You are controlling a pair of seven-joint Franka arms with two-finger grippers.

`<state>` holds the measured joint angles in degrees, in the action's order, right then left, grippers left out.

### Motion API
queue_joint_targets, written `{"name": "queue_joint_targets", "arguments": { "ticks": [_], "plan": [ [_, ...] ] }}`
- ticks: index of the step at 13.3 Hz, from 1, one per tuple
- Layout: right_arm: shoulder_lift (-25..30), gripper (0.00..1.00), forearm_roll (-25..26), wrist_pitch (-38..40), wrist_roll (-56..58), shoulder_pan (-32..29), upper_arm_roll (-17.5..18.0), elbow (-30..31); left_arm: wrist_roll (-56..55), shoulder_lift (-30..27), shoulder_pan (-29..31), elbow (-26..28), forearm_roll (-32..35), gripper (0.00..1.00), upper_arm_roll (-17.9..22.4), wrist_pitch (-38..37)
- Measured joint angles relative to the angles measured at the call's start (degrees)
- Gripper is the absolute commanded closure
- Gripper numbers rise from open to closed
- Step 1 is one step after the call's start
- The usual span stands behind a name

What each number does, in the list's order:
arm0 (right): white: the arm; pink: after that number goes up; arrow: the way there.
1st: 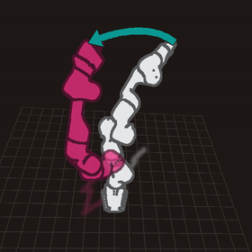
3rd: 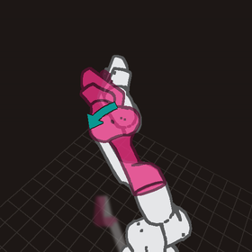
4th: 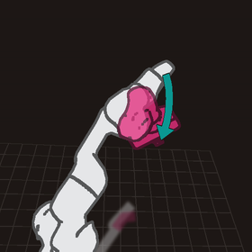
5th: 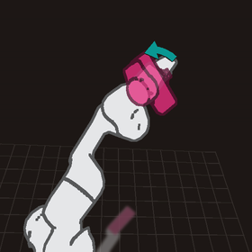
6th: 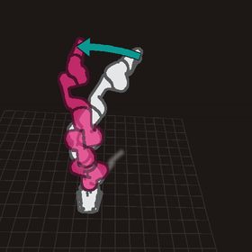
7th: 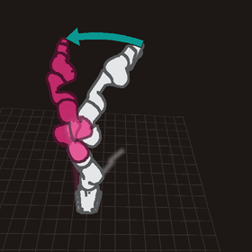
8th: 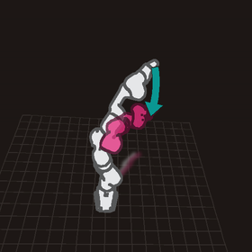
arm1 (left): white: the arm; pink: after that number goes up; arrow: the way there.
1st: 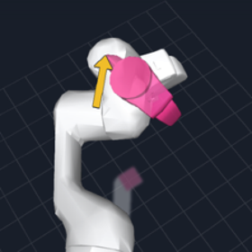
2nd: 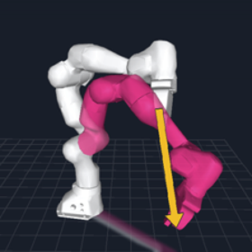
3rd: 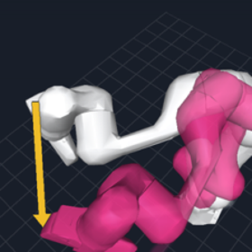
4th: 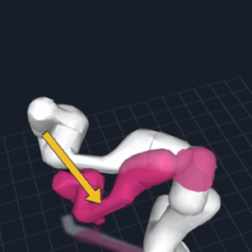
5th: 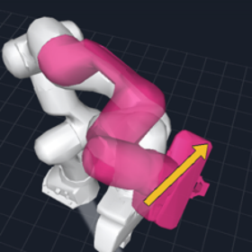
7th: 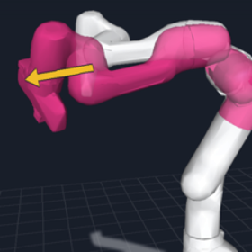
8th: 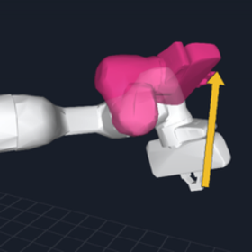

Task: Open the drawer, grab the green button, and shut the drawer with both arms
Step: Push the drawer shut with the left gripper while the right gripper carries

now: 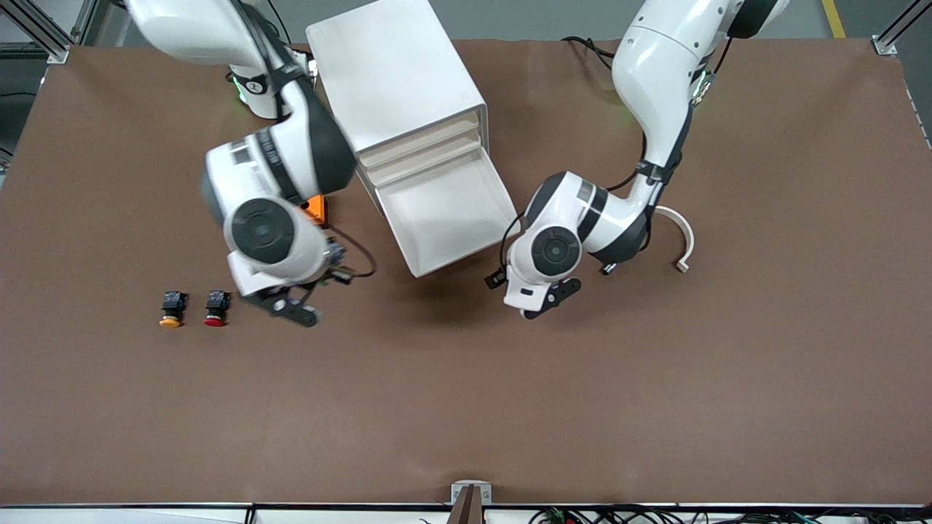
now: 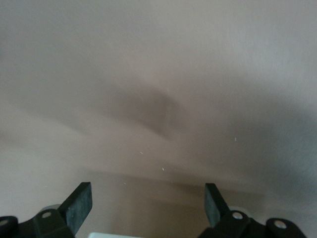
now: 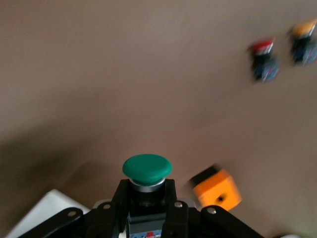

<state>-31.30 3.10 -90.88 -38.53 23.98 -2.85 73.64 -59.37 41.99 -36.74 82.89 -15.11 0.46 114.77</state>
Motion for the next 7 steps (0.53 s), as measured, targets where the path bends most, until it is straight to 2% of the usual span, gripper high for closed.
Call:
{"name": "queue_joint_targets", "arguments": {
  "ticks": [3,7],
  "plan": [
    [-0.8,0.87,1.9,-5.0,16.4,-6.6,0.0,1.6,0.0,1.1,-2.8,0.1,0.0,0.00,0.0,1.0],
    [-2.2,0.87,3.7,-15.8,25.1,-11.8,0.1,8.6,1.5,1.1,-4.2,0.1,0.1,0.00,-0.5,1.0]
  ]
}}
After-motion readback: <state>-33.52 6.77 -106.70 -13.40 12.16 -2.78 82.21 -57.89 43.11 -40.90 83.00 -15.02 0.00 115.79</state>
